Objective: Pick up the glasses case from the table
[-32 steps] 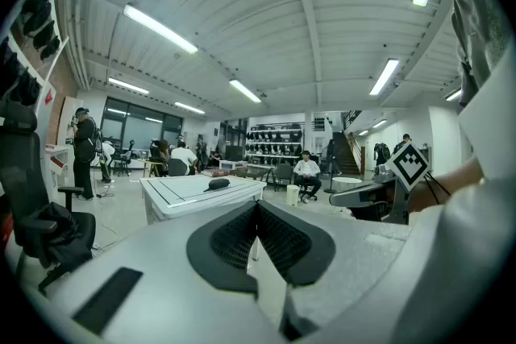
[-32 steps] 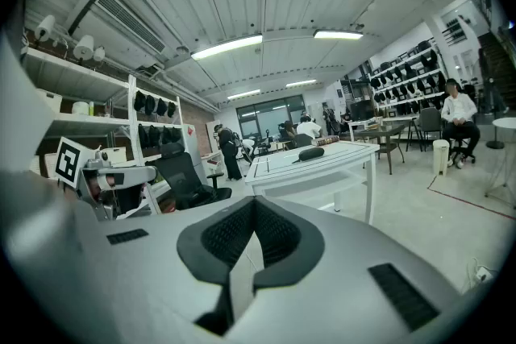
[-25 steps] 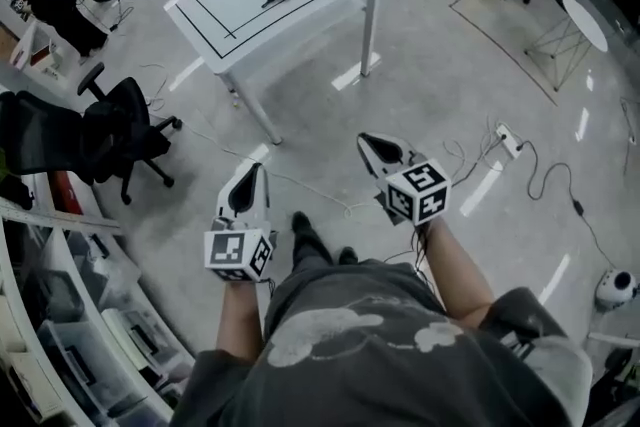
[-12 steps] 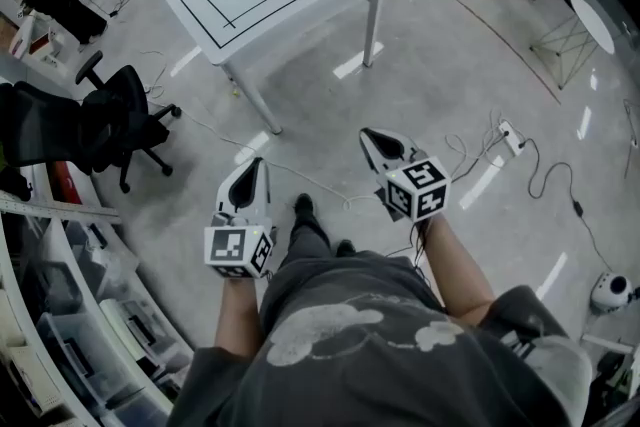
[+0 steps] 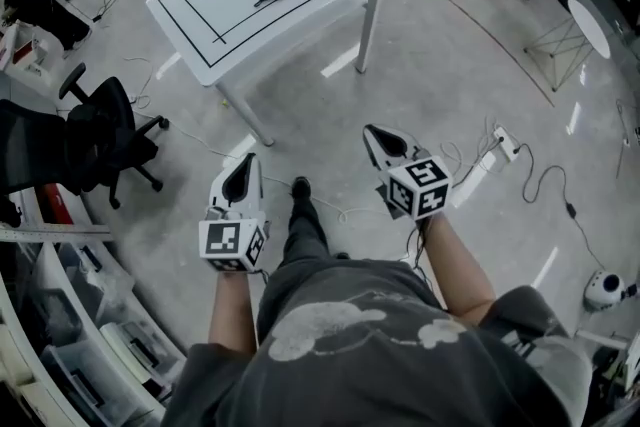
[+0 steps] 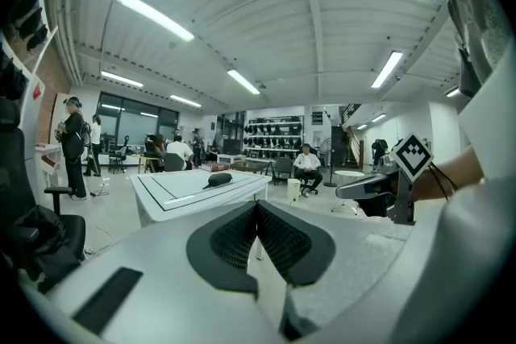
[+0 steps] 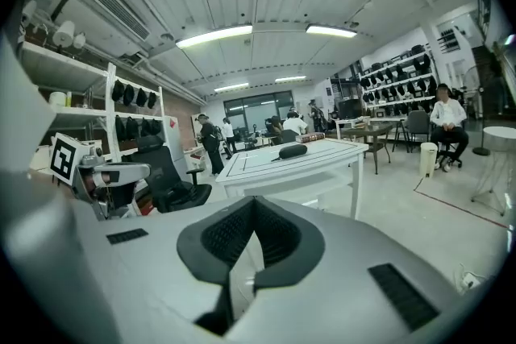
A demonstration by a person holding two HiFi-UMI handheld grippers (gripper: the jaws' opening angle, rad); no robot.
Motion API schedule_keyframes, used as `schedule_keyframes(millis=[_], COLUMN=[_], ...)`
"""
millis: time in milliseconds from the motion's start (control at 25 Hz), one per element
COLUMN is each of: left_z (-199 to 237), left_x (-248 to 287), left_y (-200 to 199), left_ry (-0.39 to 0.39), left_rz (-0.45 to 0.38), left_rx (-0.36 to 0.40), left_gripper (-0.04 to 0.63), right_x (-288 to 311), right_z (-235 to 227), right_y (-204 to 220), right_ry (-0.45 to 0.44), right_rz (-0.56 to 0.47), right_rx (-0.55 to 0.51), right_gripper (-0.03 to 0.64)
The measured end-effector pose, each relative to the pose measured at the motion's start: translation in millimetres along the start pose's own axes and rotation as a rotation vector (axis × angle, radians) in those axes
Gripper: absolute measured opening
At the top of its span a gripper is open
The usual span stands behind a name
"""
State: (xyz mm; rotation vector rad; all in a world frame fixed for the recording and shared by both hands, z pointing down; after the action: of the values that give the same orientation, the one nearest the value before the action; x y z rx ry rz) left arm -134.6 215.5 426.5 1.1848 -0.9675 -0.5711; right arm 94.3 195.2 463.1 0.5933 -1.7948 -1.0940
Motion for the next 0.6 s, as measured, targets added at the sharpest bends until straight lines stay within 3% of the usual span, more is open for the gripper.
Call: schedule_keyframes(millis=[360,600], left_z=[68.5,114.7], left_x=[118.4,176.1], left_y=[-42.3,-66.3], left_ry=[0.070,0.116], left_rz=[-0.003,0.018], left_rx=[0.010,0.013], left_gripper=[0.003,0.003], right_x=[91.7,151.4], right_z=[-63.2,-79.9], right_y=[-59.5,-99.7], right_ry=[0.096,0.119], right_rz=[0.004,0.021], right_rx=[0.043,0.055], right_gripper=[0.000,0.000])
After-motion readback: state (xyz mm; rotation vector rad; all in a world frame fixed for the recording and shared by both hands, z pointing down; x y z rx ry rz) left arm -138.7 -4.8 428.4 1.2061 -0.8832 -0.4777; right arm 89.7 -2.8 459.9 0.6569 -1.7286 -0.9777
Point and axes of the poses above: the fingertips, and each gripper's own axes: x forward along the fingers, z to its left, y out of its underside, the point moved 1 cm from there along -x, backward along the fingers, and after that the axes turned 8 degrees about z, right-handed, at the moved point
